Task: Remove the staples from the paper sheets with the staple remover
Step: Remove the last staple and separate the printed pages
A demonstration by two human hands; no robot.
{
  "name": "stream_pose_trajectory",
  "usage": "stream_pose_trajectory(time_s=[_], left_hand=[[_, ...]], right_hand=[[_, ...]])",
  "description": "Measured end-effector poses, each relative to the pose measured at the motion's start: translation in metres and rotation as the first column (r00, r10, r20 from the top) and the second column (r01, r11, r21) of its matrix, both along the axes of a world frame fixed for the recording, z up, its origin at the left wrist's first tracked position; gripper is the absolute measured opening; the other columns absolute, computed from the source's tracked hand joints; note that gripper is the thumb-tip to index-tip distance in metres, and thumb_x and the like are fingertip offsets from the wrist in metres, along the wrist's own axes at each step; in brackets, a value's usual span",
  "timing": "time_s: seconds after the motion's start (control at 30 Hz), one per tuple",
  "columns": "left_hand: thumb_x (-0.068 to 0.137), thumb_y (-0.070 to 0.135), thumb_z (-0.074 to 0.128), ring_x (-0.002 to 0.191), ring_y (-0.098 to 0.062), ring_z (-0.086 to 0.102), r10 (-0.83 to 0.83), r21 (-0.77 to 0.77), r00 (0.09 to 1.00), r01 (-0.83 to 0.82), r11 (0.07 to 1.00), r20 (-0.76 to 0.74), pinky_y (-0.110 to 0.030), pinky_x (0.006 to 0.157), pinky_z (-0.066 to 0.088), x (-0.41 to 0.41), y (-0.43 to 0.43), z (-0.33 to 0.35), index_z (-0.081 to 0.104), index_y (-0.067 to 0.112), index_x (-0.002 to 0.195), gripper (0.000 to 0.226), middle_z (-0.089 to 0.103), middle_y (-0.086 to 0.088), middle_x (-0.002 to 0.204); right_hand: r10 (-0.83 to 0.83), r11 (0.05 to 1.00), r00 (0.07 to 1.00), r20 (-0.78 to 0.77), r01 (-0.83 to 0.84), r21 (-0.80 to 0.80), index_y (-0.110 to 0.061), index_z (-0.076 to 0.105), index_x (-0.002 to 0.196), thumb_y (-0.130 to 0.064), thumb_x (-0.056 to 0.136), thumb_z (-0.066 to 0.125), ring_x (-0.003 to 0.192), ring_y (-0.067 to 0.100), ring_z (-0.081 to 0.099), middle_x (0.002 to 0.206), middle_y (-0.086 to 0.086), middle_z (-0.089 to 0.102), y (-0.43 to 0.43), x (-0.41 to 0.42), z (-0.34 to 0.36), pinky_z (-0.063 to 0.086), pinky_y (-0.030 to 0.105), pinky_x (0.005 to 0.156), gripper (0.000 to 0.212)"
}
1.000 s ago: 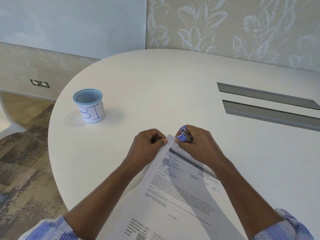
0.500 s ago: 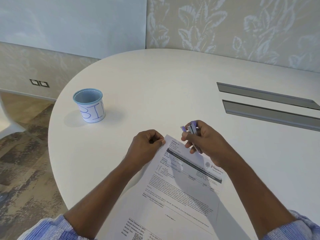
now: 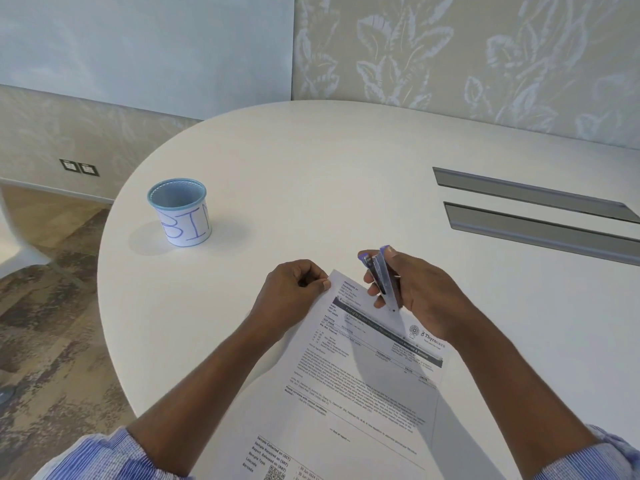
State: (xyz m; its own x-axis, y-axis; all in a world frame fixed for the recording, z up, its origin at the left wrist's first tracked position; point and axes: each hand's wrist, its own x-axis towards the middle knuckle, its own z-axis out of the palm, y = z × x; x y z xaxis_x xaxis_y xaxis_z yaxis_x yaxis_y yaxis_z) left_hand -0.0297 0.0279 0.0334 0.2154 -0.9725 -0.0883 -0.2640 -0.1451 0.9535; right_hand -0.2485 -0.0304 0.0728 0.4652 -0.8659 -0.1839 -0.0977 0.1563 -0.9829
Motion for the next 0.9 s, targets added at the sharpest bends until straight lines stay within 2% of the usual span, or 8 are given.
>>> stream_pose_trajectory(time_s=[0.07, 0.13, 0.23, 0.3, 0.4, 0.57, 0.73, 0.9], left_hand=[[0.093, 0.02, 0.074, 0.065, -0.017, 0.055, -0.001, -0.004, 1.0, 0.001, 1.0, 0.0, -0.034, 0.068, 0.045, 0.001, 0.0, 0.001, 0.072, 0.012, 0.08, 0.015, 0.074, -0.02, 0.084], [0.092, 0.019, 0.073, 0.066, -0.017, 0.055, -0.002, -0.008, 1.0, 0.002, 1.0, 0.005, -0.034, 0.068, 0.045, 0.001, 0.0, 0.002, 0.072, 0.011, 0.08, 0.014, 0.074, -0.021, 0.086], [0.092, 0.018, 0.073, 0.066, -0.016, 0.061, -0.017, -0.007, 1.0, 0.017, 1.0, 0.026, -0.034, 0.067, 0.047, 0.001, -0.002, 0.004, 0.073, 0.013, 0.078, 0.015, 0.078, -0.015, 0.084], [0.093, 0.018, 0.073, 0.067, -0.016, 0.064, -0.039, -0.007, 0.998, 0.039, 0.999, 0.052, -0.035, 0.067, 0.049, 0.002, -0.004, 0.007, 0.073, 0.013, 0.079, 0.014, 0.08, -0.011, 0.083], [0.093, 0.018, 0.072, 0.064, -0.013, 0.062, -0.063, -0.025, 0.989, 0.067, 0.997, 0.131, -0.033, 0.064, 0.048, 0.001, -0.006, 0.014, 0.074, 0.014, 0.079, 0.014, 0.079, -0.005, 0.078], [0.092, 0.016, 0.072, 0.062, -0.013, 0.058, -0.101, -0.062, 0.961, 0.121, 0.991, 0.258, -0.026, 0.061, 0.043, -0.003, -0.009, 0.027, 0.075, 0.014, 0.08, 0.013, 0.077, -0.005, 0.077], [0.093, 0.014, 0.071, 0.06, -0.009, 0.056, -0.124, -0.079, 0.945, 0.154, 0.985, 0.303, -0.02, 0.055, 0.04, -0.008, -0.011, 0.035, 0.072, 0.02, 0.075, 0.018, 0.073, 0.006, 0.072], [0.092, 0.013, 0.071, 0.061, -0.012, 0.056, -0.109, -0.091, 0.949, 0.141, 0.986, 0.297, -0.018, 0.054, 0.04, -0.01, -0.011, 0.036, 0.074, 0.015, 0.079, 0.015, 0.072, 0.006, 0.072]], right_hand=[[0.029, 0.994, 0.996, -0.089, -0.038, -0.101, -0.023, 0.076, 0.116, -0.046, 0.098, 0.057, 0.08, 0.017, 0.069, 0.095, 0.003, 0.07, -0.001, -0.001, 0.002, 0.058, 0.031, 0.07, 0.035], [0.033, 0.968, 0.966, -0.257, -0.095, -0.232, -0.03, 0.073, 0.113, -0.044, 0.092, 0.067, 0.075, 0.01, 0.069, 0.095, -0.006, 0.069, -0.004, -0.002, 0.006, 0.053, 0.022, 0.063, 0.026], [0.003, 0.885, 0.863, -0.505, -0.237, -0.4, -0.033, 0.07, 0.104, -0.042, 0.083, 0.082, 0.062, 0.001, 0.057, 0.091, -0.018, 0.072, -0.014, -0.004, 0.016, 0.042, 0.01, 0.055, 0.025], [-0.004, 0.835, 0.781, -0.625, -0.342, -0.432, -0.033, 0.07, 0.099, -0.046, 0.077, 0.086, 0.059, -0.001, 0.054, 0.089, -0.021, 0.07, -0.019, -0.001, 0.026, 0.038, 0.008, 0.052, 0.031], [-0.016, 0.764, 0.644, -0.765, -0.486, -0.425, -0.034, 0.071, 0.099, -0.05, 0.073, 0.087, 0.073, 0.002, 0.061, 0.091, -0.02, 0.068, -0.026, 0.006, 0.041, 0.042, 0.012, 0.052, 0.034], [-0.032, 0.662, 0.483, -0.875, -0.646, -0.381, -0.03, 0.073, 0.105, -0.047, 0.076, 0.085, 0.08, 0.0, 0.058, 0.093, -0.017, 0.065, -0.03, 0.025, 0.063, 0.045, 0.025, 0.066, 0.036], [-0.061, 0.594, 0.325, -0.944, -0.748, -0.296, -0.03, 0.073, 0.109, -0.048, 0.076, 0.084, 0.078, 0.003, 0.054, 0.095, -0.014, 0.065, -0.03, 0.041, 0.076, 0.043, 0.031, 0.067, 0.039], [-0.105, 0.561, 0.259, -0.96, -0.782, -0.272, -0.03, 0.073, 0.108, -0.05, 0.075, 0.085, 0.08, 0.007, 0.052, 0.094, -0.015, 0.063, -0.031, 0.048, 0.078, 0.033, 0.026, 0.059, 0.041]])
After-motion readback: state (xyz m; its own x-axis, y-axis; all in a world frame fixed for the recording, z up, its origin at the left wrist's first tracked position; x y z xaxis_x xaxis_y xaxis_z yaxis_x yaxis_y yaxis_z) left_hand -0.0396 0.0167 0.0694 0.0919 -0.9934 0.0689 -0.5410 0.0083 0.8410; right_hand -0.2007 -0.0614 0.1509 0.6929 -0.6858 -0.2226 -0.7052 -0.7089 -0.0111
